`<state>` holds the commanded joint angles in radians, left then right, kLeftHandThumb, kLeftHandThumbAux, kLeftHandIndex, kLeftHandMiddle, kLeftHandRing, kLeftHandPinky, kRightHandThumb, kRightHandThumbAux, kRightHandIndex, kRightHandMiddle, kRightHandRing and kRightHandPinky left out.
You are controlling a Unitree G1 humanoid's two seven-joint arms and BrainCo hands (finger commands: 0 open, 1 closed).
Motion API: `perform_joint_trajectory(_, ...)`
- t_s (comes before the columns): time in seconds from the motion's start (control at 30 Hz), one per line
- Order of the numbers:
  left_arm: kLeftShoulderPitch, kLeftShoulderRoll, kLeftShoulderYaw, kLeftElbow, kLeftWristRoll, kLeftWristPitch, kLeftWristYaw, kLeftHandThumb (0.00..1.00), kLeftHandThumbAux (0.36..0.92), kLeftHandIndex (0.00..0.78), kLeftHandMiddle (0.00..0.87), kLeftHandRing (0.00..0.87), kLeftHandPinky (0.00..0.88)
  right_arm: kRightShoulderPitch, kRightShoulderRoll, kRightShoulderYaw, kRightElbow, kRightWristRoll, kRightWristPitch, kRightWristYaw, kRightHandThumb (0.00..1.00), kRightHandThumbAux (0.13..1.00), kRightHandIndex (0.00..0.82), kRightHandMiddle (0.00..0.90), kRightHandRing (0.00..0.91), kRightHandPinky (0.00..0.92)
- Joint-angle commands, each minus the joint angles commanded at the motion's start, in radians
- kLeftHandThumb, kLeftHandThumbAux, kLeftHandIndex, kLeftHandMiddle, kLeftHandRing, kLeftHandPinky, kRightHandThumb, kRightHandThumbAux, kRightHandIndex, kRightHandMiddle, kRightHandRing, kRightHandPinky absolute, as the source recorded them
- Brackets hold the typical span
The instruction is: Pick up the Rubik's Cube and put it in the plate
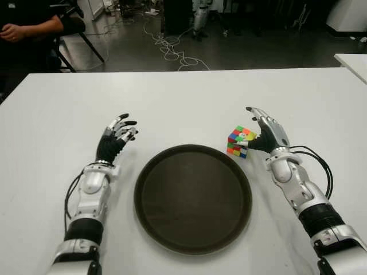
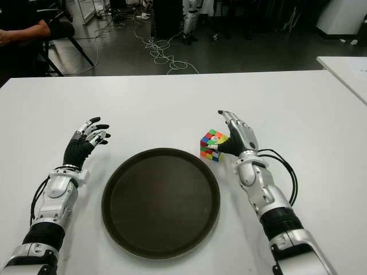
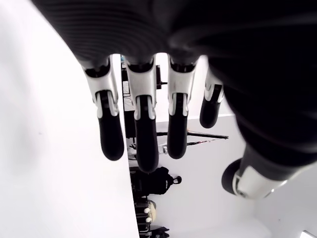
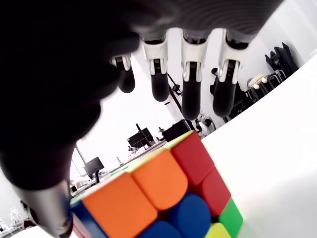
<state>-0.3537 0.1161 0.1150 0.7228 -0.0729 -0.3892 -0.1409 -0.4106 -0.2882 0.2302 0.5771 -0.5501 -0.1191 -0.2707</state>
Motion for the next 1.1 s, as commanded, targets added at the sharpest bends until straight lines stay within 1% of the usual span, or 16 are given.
perform_joint_trajectory(0.23,-0.001,0.002,-0.001,0.003,-0.003,-0.001,-0.005,0.620,0.630,0.169,0.290,0.332,0.359,-0.002,-0.001,0.006,0.003,-0.003,0.001,0.006,0.000,0.752,0.098,0.155,0.205,0.260)
perform_joint_trajectory(0.4,-0.003,0.001,0.002,0.009,-0.009,-0.008,-0.013,0.622,0.623,0.168,0.293,0.339,0.371,0.004,0.009,0.021,0.030,-0.010,-0.024,-0.010,0.000,0.749,0.099,0.153,0.201,0.259)
perform_joint_trajectory(0.5,-0.004,0.000,0.003,0.014,-0.010,-0.013,-0.013,0.625,0.623,0.167,0.289,0.336,0.365,0.010,0.019,0.037,0.051,-0.015,-0.048,-0.018,0.000,0.756,0.106,0.169,0.215,0.273)
perform_joint_trajectory(0.7,-0.003,-0.001,0.002,0.009,-0.004,-0.013,-0.003,0.623,0.625,0.172,0.292,0.340,0.374,0.002,0.024,0.061,0.089,-0.009,-0.080,0.004,0.000,0.755,0.112,0.188,0.238,0.283)
perform_joint_trajectory(0.8,-0.002,0.000,0.000,0.008,-0.002,-0.014,-0.003,0.622,0.624,0.173,0.294,0.346,0.382,0.004,0.023,0.065,0.086,-0.007,-0.087,0.012,0.000,0.746,0.114,0.196,0.247,0.279)
perform_joint_trajectory(1.0,0.002,-0.004,0.002,-0.001,-0.006,-0.010,-0.001,0.626,0.623,0.180,0.294,0.336,0.375,0.005,0.023,0.075,0.087,-0.011,-0.083,0.033,0.000,0.745,0.116,0.179,0.219,0.238)
perform_joint_trajectory(1.1,0.004,-0.002,0.000,-0.008,-0.003,-0.005,0.001,0.626,0.623,0.176,0.293,0.340,0.379,-0.008,0.027,0.081,0.122,-0.014,-0.075,0.036,0.000,0.744,0.112,0.167,0.205,0.228)
